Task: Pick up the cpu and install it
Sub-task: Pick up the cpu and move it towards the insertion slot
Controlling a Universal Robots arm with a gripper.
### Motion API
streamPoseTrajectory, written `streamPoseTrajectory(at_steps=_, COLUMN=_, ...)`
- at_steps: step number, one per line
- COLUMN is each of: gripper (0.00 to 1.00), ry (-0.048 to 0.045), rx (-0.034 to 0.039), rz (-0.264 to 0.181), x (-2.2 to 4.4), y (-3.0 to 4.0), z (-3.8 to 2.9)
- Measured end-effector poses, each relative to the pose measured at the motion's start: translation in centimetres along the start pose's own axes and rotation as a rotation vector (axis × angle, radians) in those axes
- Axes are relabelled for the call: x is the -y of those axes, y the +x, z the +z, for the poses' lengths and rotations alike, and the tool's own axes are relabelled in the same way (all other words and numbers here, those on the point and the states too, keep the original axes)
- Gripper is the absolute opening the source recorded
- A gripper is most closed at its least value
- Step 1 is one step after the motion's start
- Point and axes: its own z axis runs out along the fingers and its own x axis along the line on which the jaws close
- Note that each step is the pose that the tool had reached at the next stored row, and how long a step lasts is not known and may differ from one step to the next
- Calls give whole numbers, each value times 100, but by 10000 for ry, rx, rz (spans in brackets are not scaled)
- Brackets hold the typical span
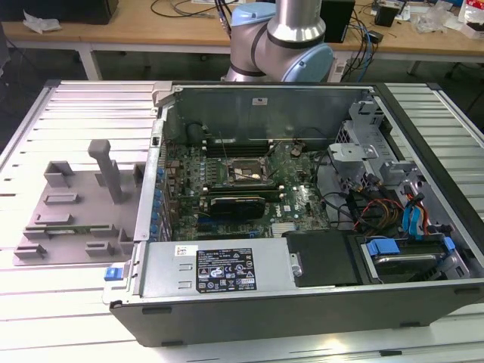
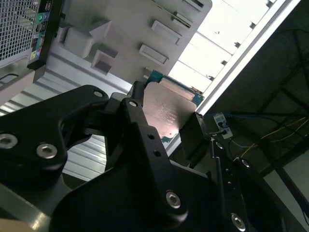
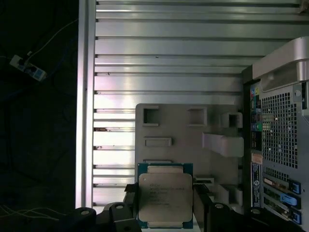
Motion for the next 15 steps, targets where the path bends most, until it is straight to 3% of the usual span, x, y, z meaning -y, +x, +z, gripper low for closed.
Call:
streamPoseTrajectory(at_steps=4, gripper=54, ry=0, rx=0, rz=0, x=-4, y=0, z=-124)
streamPoseTrajectory(at_steps=11, gripper=54, ry=0, rx=-1, rz=-1, x=-11, y=-1, z=-282)
streamPoseTrajectory(at_steps=15, gripper=54, ry=0, rx=0, rz=-1, x=-18, y=-2, z=-483)
